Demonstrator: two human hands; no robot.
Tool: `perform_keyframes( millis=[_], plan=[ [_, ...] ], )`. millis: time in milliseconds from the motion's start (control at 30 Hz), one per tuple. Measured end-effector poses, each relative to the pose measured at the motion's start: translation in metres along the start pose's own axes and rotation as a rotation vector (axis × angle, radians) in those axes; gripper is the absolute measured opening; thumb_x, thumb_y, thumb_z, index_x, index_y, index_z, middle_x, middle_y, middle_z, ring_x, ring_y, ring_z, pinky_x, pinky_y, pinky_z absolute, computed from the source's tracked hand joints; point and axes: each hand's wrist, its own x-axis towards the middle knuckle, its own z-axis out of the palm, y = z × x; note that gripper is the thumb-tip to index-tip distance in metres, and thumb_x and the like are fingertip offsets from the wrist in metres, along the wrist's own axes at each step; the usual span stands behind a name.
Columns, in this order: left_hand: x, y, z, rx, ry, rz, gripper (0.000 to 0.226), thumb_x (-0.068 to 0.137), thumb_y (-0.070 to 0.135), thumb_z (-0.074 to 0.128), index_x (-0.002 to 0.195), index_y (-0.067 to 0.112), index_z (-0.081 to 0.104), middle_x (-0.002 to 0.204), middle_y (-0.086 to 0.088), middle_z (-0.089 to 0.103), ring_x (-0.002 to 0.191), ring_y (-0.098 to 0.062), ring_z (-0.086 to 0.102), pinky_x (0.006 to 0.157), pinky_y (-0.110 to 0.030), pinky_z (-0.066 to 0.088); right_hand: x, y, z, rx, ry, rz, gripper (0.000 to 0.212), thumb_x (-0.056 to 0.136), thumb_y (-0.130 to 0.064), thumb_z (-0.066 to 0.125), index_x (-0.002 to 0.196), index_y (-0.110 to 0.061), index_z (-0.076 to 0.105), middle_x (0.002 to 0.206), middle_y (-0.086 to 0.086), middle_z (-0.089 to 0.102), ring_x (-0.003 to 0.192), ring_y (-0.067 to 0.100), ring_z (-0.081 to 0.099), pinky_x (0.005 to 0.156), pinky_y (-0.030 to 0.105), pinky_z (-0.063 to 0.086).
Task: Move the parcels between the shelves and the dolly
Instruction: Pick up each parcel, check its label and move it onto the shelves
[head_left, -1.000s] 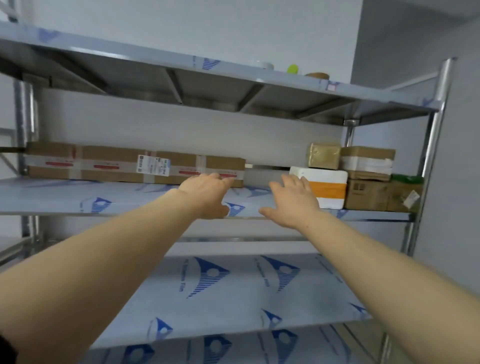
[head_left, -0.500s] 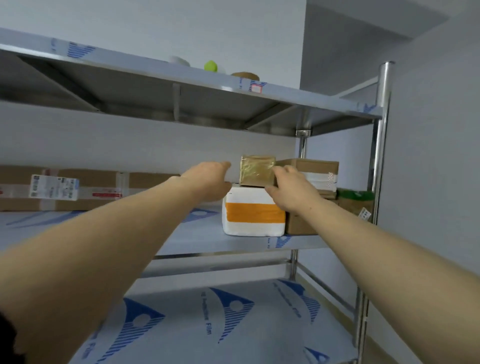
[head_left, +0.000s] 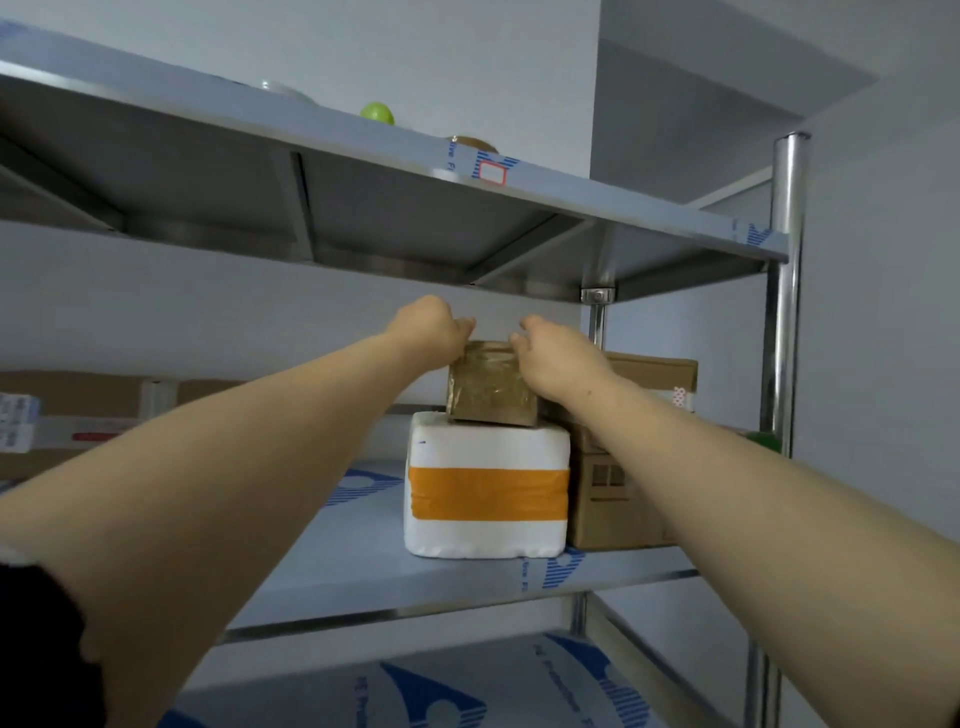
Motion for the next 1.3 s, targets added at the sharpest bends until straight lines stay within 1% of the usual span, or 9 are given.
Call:
perform_keyframes(
  millis=[200, 333, 467, 567, 733, 867, 1033, 1133, 1300],
  plan=[
    [-0.001, 0.006, 0.005, 0.022, 0.036, -0.015, 0.034, 0.095, 0.029, 0.054, 0.098, -0.003, 0.065, 0.090, -0.018, 0.065, 0.094, -0.034, 0.064, 0.085, -0.041, 0.054, 0.010, 0.003, 0.015, 0.034, -0.005, -0.047, 0.026, 0.101, -0.017, 0.040, 0.115, -0.009, 0.060, 0.109, 0.012, 0.064, 0.098, 0.029, 0.059, 0.075, 0.033, 0.045],
    [-0.021, 0.007, -0.012, -0.039, 0.216, -0.070, 0.035, 0.091, 0.031, 0.062, 0.087, -0.003, 0.070, 0.083, -0.017, 0.071, 0.083, -0.030, 0.068, 0.081, -0.041, 0.056, -0.005, 0.002, 0.016, 0.198, 0.095, -0.112, 0.030, 0.104, -0.027, 0.033, 0.117, -0.012, 0.056, 0.100, 0.006, 0.060, 0.088, 0.022, 0.054, 0.068, 0.032, 0.040],
    [-0.052, 0.006, -0.030, -0.173, 0.336, -0.180, 0.025, 0.086, 0.025, 0.069, 0.075, 0.007, 0.057, 0.091, -0.018, 0.069, 0.087, -0.030, 0.068, 0.082, -0.045, 0.056, -0.036, -0.014, 0.023, 0.473, 0.162, -0.208, 0.036, 0.104, -0.035, 0.031, 0.127, -0.016, 0.051, 0.114, 0.006, 0.060, 0.095, 0.017, 0.055, 0.074, 0.031, 0.046],
    [-0.086, -0.002, -0.042, -0.213, 0.357, -0.308, 0.033, 0.086, 0.019, 0.070, 0.069, 0.016, 0.042, 0.093, -0.014, 0.064, 0.091, -0.027, 0.067, 0.085, -0.043, 0.056, -0.061, -0.036, 0.034, 0.690, 0.201, -0.251, 0.036, 0.103, -0.034, 0.034, 0.127, -0.016, 0.053, 0.120, 0.005, 0.056, 0.093, 0.008, 0.048, 0.065, 0.013, 0.038],
    [-0.167, -0.028, -0.076, -0.300, 0.444, -0.501, 0.010, 0.085, 0.010, 0.070, 0.094, 0.006, 0.064, 0.096, -0.012, 0.067, 0.093, -0.025, 0.067, 0.087, -0.039, 0.056, -0.116, -0.092, 0.050, 0.964, 0.169, -0.362, 0.033, 0.102, -0.028, 0.040, 0.124, -0.011, 0.058, 0.125, 0.007, 0.055, 0.105, 0.016, 0.055, 0.074, 0.013, 0.036],
    [-0.240, -0.054, -0.113, -0.307, 0.492, -0.651, 0.009, 0.083, 0.004, 0.071, 0.087, 0.009, 0.066, 0.098, -0.011, 0.070, 0.093, -0.025, 0.068, 0.087, -0.038, 0.056, -0.170, -0.144, 0.061, 1.142, 0.077, -0.459, 0.030, 0.100, -0.022, 0.045, 0.120, -0.006, 0.062, 0.125, 0.008, 0.057, 0.107, 0.019, 0.055, 0.080, 0.014, 0.036],
    [-0.332, -0.088, -0.151, -0.250, 0.575, -0.768, 0.024, 0.083, 0.004, 0.069, 0.107, 0.006, 0.066, 0.097, -0.006, 0.068, 0.095, -0.022, 0.066, 0.090, -0.035, 0.054, -0.246, -0.211, 0.071, 1.300, -0.139, -0.480, 0.027, 0.099, -0.022, 0.048, 0.119, -0.010, 0.060, 0.125, 0.003, 0.054, 0.099, 0.004, 0.048, 0.086, 0.020, 0.045],
    [-0.385, -0.117, -0.176, -0.254, 0.657, -0.826, 0.036, 0.081, 0.002, 0.071, 0.116, 0.004, 0.062, 0.107, -0.010, 0.068, 0.100, -0.024, 0.065, 0.092, -0.038, 0.053, -0.291, -0.260, 0.079, 1.408, -0.315, -0.441, 0.028, 0.096, -0.018, 0.053, 0.124, -0.014, 0.053, 0.123, 0.001, 0.055, 0.105, 0.009, 0.052, 0.091, 0.027, 0.049],
    [-0.477, -0.176, -0.225, -0.225, 0.742, -0.910, 0.038, 0.080, 0.006, 0.073, 0.113, 0.013, 0.057, 0.108, -0.009, 0.064, 0.096, -0.021, 0.064, 0.083, -0.030, 0.056, -0.372, -0.353, 0.089, 1.561, -0.677, -0.320, 0.019, 0.089, -0.007, 0.059, 0.101, -0.022, 0.062, 0.100, 0.000, 0.067, 0.095, 0.016, 0.064, 0.075, 0.023, 0.052]
  ],
)
